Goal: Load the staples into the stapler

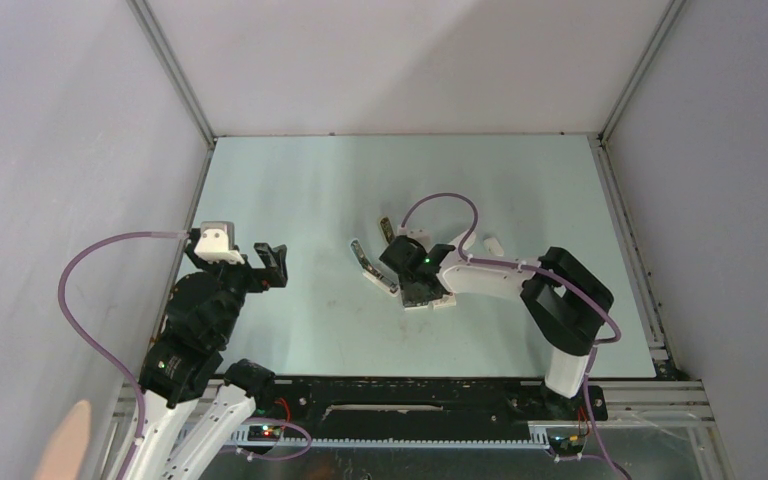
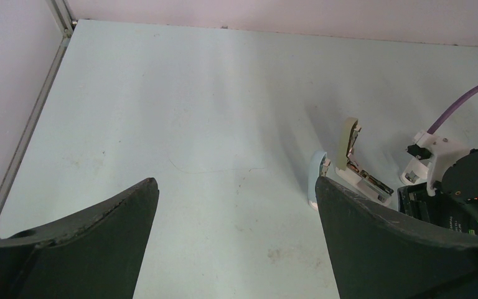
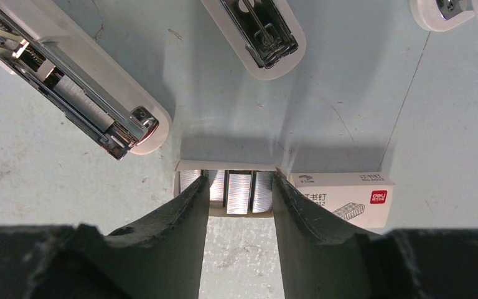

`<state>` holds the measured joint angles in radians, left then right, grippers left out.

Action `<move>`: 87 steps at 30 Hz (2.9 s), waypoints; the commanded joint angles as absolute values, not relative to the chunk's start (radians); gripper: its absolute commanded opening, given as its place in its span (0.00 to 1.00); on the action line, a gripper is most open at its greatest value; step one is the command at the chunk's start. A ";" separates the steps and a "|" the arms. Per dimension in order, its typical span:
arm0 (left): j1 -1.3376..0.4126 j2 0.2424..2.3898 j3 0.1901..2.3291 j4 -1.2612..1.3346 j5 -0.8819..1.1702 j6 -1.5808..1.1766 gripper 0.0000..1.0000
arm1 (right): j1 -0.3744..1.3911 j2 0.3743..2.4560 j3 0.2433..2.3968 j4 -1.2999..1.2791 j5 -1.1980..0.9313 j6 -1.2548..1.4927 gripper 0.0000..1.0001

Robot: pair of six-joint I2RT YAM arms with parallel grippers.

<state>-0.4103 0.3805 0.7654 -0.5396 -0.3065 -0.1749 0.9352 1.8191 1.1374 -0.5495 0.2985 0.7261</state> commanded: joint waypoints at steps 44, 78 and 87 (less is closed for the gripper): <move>-0.414 0.385 0.765 -0.500 -0.287 -0.167 1.00 | 0.932 1.689 1.054 -0.440 0.262 0.613 0.27; -0.414 0.387 0.765 -0.498 -0.285 -0.167 1.00 | 0.972 1.787 1.151 -0.505 0.337 0.595 0.26; -0.415 0.385 0.765 -0.500 -0.284 -0.168 1.00 | 0.973 1.813 1.153 -0.522 0.355 0.601 0.26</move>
<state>-0.4103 0.3805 0.7654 -0.5358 -0.3016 -0.1749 0.9695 1.7973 1.1210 -0.5041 0.3099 0.6090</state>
